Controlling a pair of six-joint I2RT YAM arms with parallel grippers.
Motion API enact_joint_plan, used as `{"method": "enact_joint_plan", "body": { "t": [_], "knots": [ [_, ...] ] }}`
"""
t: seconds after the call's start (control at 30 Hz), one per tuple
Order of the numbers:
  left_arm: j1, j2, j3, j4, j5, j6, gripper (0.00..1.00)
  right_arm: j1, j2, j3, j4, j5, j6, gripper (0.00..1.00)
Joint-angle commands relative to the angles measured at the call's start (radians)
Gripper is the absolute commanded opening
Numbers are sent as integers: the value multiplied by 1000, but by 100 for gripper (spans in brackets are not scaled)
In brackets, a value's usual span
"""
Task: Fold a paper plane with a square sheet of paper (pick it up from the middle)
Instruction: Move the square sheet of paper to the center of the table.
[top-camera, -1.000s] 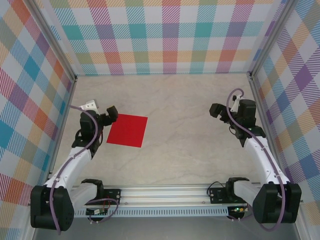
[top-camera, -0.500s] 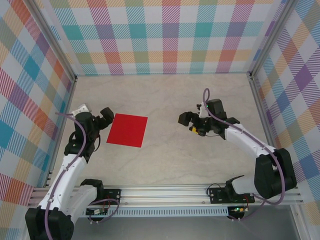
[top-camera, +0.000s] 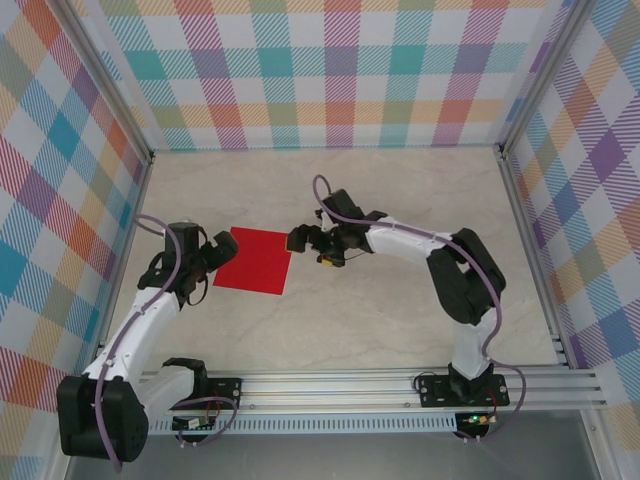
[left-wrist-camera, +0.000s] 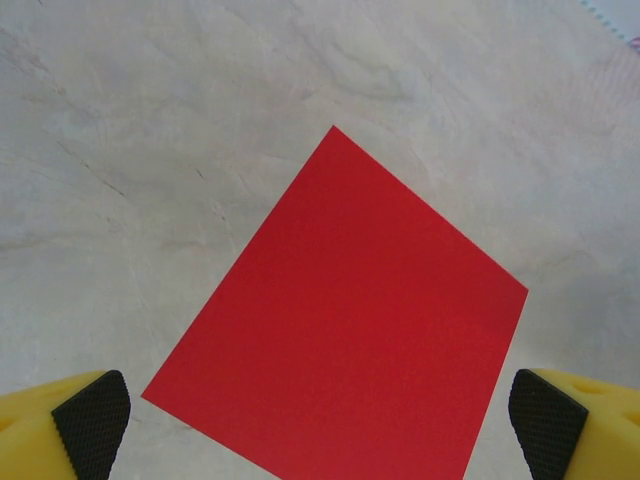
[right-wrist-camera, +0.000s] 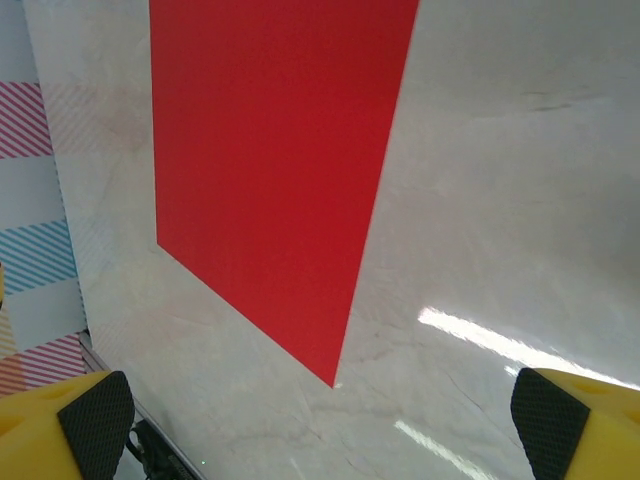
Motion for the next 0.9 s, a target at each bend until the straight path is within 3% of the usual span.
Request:
{"method": "enact_joint_plan", "body": {
  "t": [0.0, 0.57, 0.7, 0.87],
  "knots": [
    [25, 21, 49, -30, 36, 9, 100, 35, 78, 117, -50, 16, 31, 100],
    [125, 31, 30, -70, 95, -39, 100, 146, 456, 635, -377, 53, 24, 94],
    [133, 17, 23, -89, 105, -29, 100, 158, 511, 728, -544, 151, 11, 93],
    [134, 0, 20, -114, 130, -9, 100, 151, 481, 669, -646, 295, -28, 92]
  ]
}}
